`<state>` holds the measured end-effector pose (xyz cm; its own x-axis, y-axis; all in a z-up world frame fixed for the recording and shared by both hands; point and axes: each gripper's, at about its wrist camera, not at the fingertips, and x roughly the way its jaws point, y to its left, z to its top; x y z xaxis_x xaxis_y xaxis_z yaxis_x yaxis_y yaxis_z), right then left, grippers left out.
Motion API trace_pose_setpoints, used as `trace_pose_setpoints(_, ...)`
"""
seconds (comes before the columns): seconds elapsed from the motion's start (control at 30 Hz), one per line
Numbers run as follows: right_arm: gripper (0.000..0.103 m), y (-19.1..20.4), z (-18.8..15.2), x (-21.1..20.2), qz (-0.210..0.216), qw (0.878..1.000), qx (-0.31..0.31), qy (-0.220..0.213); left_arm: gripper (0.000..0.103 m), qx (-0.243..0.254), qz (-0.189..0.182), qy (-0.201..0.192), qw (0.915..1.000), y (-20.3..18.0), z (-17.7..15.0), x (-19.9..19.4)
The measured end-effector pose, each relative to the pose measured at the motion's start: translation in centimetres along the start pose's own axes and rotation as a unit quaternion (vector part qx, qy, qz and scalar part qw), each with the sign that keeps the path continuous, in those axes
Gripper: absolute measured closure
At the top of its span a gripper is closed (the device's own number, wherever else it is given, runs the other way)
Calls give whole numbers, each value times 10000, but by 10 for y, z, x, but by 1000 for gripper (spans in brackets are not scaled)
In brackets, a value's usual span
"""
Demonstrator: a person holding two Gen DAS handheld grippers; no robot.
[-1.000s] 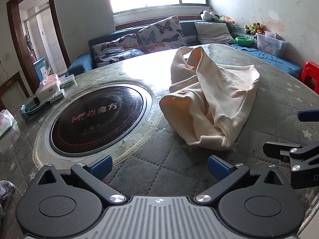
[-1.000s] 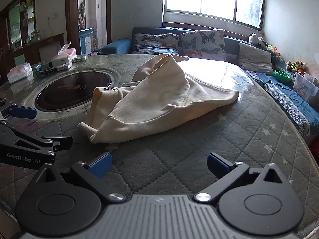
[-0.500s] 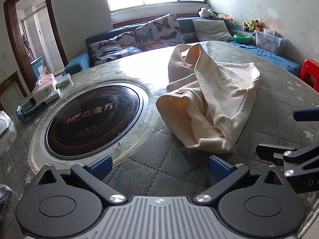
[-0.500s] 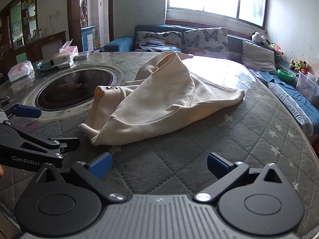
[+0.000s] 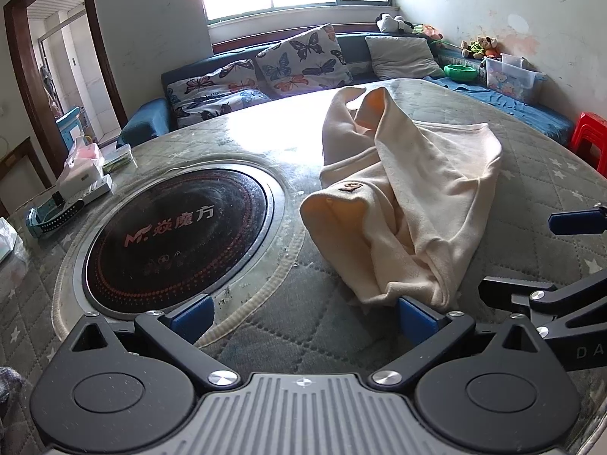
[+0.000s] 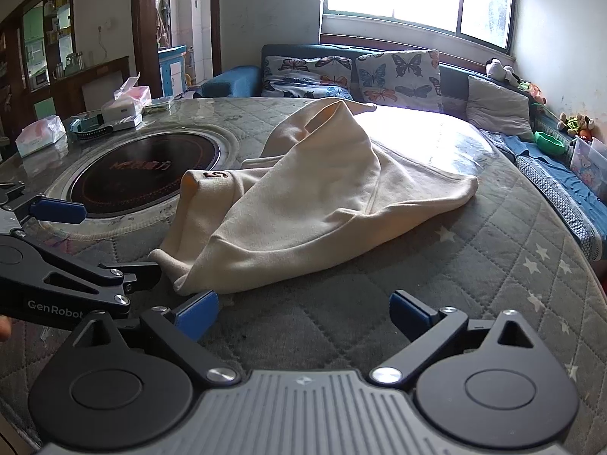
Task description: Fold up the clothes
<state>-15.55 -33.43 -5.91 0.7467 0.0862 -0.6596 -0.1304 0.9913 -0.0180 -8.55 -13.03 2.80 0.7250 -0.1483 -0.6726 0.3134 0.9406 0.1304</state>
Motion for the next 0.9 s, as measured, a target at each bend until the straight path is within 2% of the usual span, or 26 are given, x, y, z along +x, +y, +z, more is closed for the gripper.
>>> trace_pose_setpoints(0.5, 6, 5, 19, 10, -58, 9997, -207, 130, 0, -20, 57, 69, 10000, 9, 12, 11)
trace_pose_setpoints(0.9, 4, 14, 30, 13, -336, 9976, -565, 223, 0, 40, 136, 123, 9998, 10, 16, 15)
